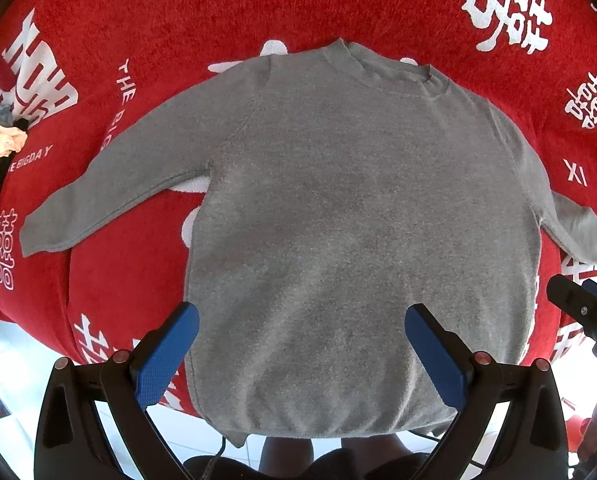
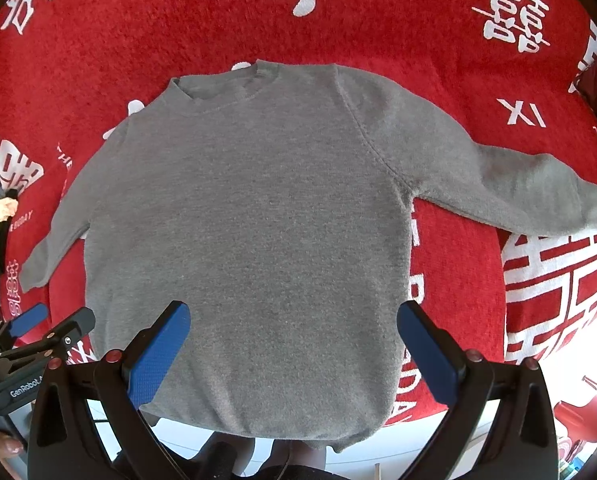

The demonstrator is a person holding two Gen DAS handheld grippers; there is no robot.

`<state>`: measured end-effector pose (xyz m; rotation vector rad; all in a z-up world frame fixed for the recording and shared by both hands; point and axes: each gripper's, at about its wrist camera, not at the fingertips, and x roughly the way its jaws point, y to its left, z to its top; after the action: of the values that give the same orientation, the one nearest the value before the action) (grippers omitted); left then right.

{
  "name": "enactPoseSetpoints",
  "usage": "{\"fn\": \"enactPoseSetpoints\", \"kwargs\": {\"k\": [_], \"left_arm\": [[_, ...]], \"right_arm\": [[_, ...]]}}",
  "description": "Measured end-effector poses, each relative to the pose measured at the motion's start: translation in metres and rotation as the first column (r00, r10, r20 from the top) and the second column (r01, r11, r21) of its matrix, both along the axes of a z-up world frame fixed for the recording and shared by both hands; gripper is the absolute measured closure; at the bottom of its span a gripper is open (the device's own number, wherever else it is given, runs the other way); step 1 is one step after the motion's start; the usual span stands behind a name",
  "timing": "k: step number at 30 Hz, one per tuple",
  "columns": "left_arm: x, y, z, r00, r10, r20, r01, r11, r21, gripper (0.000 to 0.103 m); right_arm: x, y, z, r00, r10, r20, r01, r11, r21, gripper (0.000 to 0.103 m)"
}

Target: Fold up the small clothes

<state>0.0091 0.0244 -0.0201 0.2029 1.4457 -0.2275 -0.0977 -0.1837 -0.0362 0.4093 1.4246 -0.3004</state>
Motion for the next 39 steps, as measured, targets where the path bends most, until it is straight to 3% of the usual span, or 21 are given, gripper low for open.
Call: {"fn": "enactPoseSetpoints", "kwargs": {"k": [39], "left_arm": [[0.0, 0.008, -0.002, 1.0, -0.002, -0.002, 0.002, 1.0, -0.008, 0.0]], "right_arm": [[0.008, 0.014, -0.001, 0.999, 0.032, -0.002, -0.032, 0.999, -0.007, 0.0]]}}
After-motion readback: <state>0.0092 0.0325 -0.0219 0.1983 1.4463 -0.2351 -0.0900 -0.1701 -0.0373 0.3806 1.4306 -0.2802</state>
